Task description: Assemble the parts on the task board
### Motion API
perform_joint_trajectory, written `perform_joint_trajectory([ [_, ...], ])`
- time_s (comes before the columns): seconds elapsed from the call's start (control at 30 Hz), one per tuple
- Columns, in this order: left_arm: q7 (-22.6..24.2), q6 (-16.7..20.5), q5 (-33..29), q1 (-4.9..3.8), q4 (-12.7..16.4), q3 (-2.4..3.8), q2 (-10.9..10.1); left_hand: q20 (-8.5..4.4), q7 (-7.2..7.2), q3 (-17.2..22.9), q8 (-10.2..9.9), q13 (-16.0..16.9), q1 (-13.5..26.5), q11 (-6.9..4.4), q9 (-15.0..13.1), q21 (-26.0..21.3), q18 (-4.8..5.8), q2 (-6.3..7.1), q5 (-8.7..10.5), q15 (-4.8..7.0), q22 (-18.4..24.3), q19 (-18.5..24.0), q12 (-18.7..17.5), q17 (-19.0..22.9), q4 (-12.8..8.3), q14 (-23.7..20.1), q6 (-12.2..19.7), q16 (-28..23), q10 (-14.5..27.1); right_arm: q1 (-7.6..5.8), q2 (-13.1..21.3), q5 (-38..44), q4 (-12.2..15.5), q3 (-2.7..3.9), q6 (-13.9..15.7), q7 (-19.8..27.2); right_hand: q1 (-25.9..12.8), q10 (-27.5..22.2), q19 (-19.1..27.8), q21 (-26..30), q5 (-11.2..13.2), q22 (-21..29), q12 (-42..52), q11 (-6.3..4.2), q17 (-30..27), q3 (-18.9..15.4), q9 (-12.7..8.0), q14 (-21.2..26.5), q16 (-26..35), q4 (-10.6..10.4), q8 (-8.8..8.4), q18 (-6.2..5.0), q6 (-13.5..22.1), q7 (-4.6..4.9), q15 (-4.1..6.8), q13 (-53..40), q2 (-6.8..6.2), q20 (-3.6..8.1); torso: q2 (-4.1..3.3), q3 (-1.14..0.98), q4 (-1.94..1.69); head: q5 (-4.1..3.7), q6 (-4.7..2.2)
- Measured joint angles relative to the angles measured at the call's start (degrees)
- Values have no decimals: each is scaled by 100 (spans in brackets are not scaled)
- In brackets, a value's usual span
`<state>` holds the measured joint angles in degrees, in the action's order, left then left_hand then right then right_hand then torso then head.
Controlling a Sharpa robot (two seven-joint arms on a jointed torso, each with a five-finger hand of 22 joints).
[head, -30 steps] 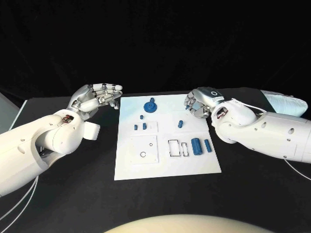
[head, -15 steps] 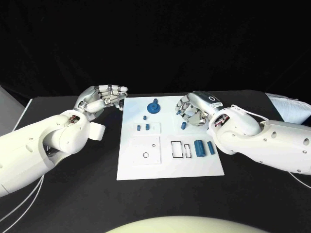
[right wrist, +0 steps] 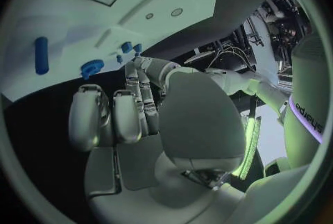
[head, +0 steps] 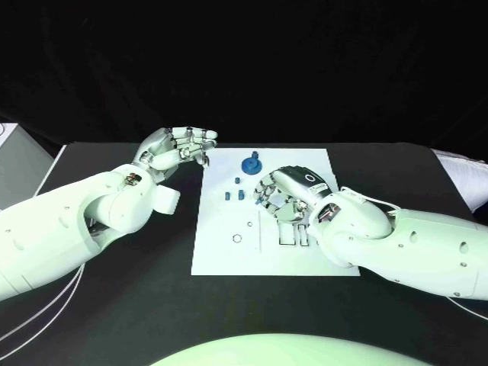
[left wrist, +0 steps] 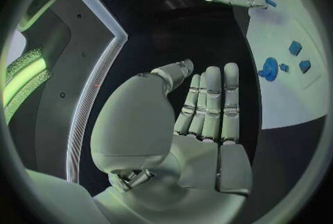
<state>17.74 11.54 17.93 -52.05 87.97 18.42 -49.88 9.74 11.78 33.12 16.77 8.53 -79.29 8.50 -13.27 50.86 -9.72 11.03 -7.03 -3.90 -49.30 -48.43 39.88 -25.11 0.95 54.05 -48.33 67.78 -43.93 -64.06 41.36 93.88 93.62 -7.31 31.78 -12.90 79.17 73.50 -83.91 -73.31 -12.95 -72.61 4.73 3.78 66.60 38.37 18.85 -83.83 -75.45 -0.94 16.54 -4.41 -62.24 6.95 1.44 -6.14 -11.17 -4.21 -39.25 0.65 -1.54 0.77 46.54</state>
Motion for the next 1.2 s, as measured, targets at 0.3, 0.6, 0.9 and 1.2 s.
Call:
perform_joint_trajectory([
  [0.3,0,20,0,1,56,0,1,0,0,0,0,0,0,0,0,0,0,0,0,0,0,0,0,-1,0,0,0,0,0,173,-230,64,-157,-45,-179,-4,0,0,0,0,2,1,0,0,-13,0,0,0,0,0,0,0,2,-1,0,-2,-1,0,-12,-10,-1,73,67],
  [0.6,0,36,0,2,65,0,-3,0,29,-33,0,-6,0,1,15,0,0,0,0,0,14,-42,-24,9,1,0,30,0,42,219,-298,112,-201,-54,-322,-14,0,12,0,0,14,1,-8,-11,-13,0,-1,0,0,0,-1,0,4,-2,0,-1,-1,0,-18,-17,-1,103,136],
  [0.9,-3,44,0,2,66,0,-5,0,8,-33,0,-14,0,0,15,-23,0,0,0,0,14,-42,-24,14,1,0,52,0,42,235,-331,154,-213,-58,-445,-22,0,22,0,0,24,2,-10,-21,-12,-1,11,0,1,0,-22,0,12,-10,0,4,-2,0,-17,-14,-5,121,197],
  [1.2,-8,51,0,3,52,0,-19,0,8,-32,0,-14,0,0,22,-23,0,0,0,0,20,-42,-24,14,1,0,52,0,42,245,-332,183,-226,-63,-563,-27,0,36,0,0,42,3,-22,-25,-12,-2,11,0,1,0,0,0,20,-17,-1,3,-2,0,-10,-10,-1,142,232],
])
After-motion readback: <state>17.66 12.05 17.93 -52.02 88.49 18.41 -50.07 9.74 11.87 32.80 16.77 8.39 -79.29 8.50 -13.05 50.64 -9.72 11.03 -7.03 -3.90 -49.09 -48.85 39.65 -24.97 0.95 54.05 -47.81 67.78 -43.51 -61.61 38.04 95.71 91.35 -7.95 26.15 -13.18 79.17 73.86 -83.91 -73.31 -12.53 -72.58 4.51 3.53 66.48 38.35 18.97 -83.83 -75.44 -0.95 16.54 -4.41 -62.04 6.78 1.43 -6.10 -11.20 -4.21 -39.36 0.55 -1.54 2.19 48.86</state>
